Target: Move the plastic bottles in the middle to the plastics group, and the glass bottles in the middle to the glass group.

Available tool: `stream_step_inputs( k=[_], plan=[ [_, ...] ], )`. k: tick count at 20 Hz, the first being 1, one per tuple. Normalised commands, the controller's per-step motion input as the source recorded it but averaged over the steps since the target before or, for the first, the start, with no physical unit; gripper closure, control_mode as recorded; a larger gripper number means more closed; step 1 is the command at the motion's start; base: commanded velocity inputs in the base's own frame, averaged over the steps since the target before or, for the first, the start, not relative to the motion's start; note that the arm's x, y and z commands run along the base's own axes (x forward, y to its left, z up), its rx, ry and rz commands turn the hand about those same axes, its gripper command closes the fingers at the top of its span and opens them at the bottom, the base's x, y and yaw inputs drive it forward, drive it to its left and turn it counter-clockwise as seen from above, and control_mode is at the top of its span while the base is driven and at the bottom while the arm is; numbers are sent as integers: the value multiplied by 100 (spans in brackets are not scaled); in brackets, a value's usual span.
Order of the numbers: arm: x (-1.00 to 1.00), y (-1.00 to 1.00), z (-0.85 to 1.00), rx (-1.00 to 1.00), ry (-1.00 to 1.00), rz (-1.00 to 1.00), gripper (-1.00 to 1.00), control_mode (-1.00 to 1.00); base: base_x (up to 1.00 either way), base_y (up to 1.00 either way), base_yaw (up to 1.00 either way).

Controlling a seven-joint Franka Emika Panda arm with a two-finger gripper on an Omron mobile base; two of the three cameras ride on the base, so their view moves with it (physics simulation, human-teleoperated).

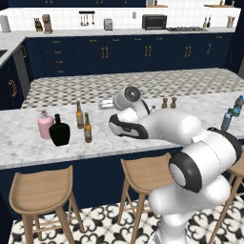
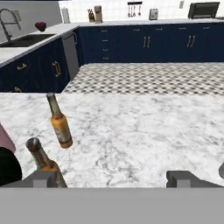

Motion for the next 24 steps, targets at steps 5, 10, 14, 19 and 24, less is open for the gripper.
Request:
stream_step_inputs(
  k=[5, 10, 14, 19, 24],
  plan=[
    [-65, -84, 19, 1, 8, -16, -100, -100, 0, 0, 0],
    [-25, -81, 2, 3, 0, 0, -100, -100, 0, 0, 0],
    [0, -81, 0, 4, 0, 3, -100, -100, 0, 0, 0],
    [0, -77, -2, 2, 0, 1, -100, -100, 0, 0, 0],
    [0, -63, -6, 2, 0, 0, -100, -100, 0, 0, 0]
  ],
)
